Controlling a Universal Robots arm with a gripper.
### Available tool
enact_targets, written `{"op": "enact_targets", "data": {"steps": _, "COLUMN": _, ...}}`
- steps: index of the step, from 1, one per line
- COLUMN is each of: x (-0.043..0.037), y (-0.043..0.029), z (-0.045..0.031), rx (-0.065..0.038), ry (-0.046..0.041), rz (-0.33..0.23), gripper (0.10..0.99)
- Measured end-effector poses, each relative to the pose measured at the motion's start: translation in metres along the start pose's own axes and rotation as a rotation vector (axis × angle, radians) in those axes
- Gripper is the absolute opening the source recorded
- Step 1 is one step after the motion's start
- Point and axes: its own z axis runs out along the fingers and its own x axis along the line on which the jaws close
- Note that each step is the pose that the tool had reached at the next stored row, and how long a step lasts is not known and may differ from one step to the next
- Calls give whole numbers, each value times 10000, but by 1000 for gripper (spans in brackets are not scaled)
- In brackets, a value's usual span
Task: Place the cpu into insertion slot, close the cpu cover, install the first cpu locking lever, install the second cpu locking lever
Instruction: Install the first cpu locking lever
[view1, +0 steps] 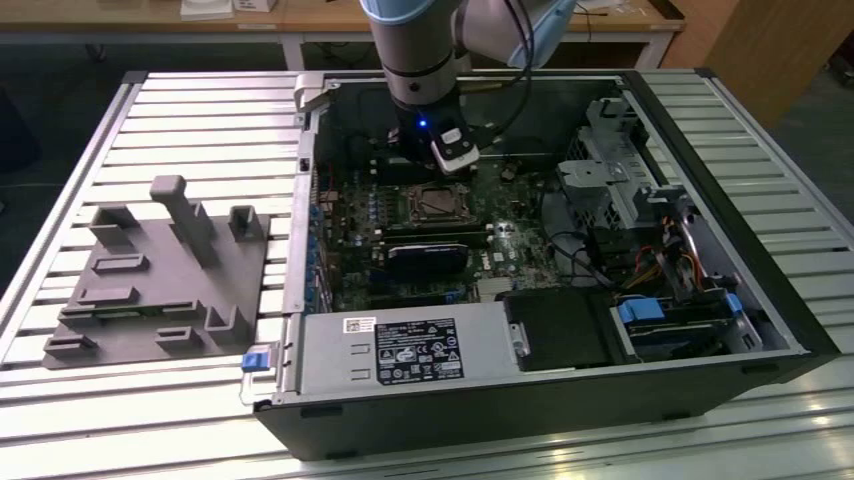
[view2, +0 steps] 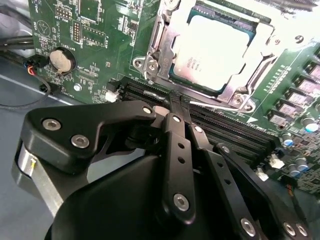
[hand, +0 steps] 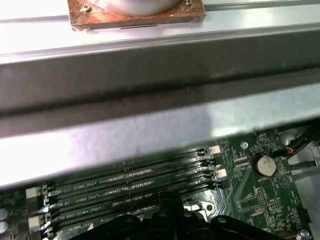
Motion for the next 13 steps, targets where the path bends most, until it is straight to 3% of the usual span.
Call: {"op": "enact_targets", "data": {"steps": 13, "x": 12, "y": 23, "z": 28, "rx": 137, "ry": -185, "rz": 758, "gripper": 106}}
